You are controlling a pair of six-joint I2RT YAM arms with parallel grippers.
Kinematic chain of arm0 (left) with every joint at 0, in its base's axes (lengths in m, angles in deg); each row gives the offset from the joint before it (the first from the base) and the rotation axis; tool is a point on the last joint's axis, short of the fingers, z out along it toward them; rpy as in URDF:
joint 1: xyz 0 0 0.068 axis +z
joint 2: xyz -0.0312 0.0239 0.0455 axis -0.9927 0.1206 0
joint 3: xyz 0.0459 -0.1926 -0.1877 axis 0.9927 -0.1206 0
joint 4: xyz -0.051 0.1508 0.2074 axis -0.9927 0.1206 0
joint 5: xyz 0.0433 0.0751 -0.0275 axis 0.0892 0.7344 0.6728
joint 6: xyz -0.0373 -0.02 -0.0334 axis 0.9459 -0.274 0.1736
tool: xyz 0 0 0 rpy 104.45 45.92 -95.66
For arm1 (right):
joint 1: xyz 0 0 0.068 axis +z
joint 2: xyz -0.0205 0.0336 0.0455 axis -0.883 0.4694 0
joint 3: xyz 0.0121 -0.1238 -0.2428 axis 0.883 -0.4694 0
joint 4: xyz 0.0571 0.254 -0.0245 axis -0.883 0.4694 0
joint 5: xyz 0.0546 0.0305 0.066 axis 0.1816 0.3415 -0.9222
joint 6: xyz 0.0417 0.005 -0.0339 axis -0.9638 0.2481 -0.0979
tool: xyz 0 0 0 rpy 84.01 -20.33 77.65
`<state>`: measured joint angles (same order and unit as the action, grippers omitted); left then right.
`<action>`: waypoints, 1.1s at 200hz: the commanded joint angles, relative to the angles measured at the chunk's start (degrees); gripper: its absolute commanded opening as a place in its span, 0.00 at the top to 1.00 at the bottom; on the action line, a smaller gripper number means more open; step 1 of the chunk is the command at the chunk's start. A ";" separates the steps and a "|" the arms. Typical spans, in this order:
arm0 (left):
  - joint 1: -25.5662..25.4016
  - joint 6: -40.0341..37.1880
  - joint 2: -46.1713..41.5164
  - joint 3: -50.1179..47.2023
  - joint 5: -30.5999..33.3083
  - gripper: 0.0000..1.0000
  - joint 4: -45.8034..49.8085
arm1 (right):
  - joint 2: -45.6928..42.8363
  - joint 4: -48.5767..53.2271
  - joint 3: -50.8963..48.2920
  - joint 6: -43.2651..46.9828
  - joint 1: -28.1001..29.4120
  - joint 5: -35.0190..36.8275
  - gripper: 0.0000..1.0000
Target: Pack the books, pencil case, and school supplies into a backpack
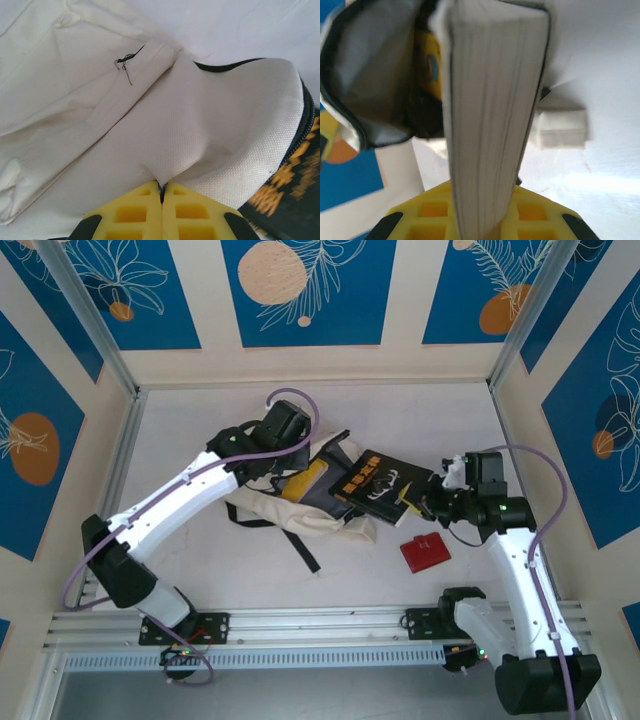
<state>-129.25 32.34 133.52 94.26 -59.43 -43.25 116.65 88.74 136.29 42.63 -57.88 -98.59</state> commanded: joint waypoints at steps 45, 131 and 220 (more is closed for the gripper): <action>0.01 -0.66 -5.21 -2.63 -1.88 1.00 -5.63 | 4.24 -21.40 -3.33 -7.42 11.09 -2.64 1.00; 0.12 -1.38 -7.08 -3.14 -5.86 1.00 -8.09 | 14.71 -37.61 -4.80 -13.70 13.98 -0.78 1.00; 0.20 -1.19 -5.22 -3.04 -9.50 1.00 -10.44 | 35.15 -52.93 -2.72 -19.06 18.66 4.36 1.00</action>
<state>-129.18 31.69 128.97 90.37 -65.47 -48.41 147.25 43.98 130.59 25.91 -39.94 -95.18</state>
